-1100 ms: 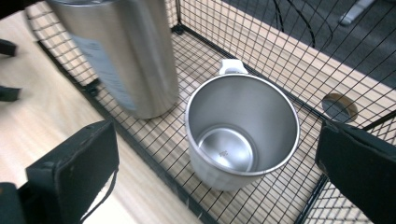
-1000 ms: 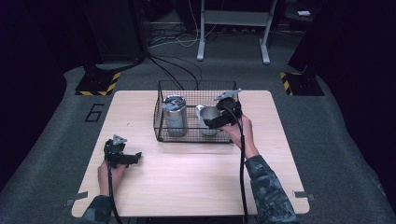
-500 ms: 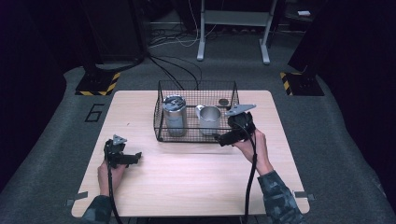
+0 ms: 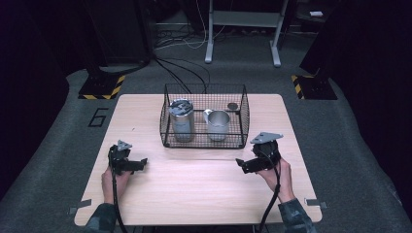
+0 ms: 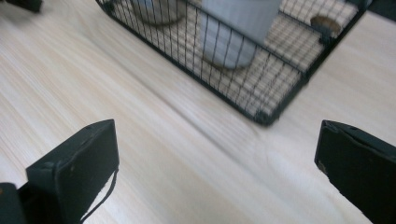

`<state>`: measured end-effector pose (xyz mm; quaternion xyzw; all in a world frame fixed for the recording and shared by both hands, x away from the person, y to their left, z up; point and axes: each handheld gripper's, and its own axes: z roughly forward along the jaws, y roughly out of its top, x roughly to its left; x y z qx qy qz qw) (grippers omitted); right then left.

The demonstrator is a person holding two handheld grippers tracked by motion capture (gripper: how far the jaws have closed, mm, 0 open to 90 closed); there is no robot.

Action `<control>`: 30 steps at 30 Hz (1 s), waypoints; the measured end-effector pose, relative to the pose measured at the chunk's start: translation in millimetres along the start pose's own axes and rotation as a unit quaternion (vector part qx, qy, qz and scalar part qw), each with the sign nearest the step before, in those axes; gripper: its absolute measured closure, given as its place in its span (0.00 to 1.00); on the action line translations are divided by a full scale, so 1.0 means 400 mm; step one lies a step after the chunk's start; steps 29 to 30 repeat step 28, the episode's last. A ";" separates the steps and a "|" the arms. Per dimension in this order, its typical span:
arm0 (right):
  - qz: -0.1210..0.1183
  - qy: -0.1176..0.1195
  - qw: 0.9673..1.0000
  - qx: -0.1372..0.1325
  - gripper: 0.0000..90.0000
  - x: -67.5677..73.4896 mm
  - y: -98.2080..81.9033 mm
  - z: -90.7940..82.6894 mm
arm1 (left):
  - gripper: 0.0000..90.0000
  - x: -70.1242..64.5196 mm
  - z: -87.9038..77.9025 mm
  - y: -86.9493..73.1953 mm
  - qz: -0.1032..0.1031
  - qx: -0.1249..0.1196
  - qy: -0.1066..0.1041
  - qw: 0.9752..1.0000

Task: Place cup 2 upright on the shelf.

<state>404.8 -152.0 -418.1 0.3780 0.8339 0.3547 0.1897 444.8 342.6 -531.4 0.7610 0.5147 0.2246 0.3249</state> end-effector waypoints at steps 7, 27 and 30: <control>0.035 -0.009 0.999 0.021 0.00 -0.012 -0.107 0.030 | 0.01 0.000 0.000 0.000 0.000 0.000 0.000 1.000; 0.068 -0.037 0.997 0.015 0.00 -0.019 -0.297 0.093 | 0.01 -0.001 0.000 0.000 -0.001 0.000 0.000 1.000; 0.069 -0.037 0.997 0.015 0.00 -0.019 -0.297 0.093 | 0.01 -0.001 0.000 0.000 -0.001 0.000 0.000 1.000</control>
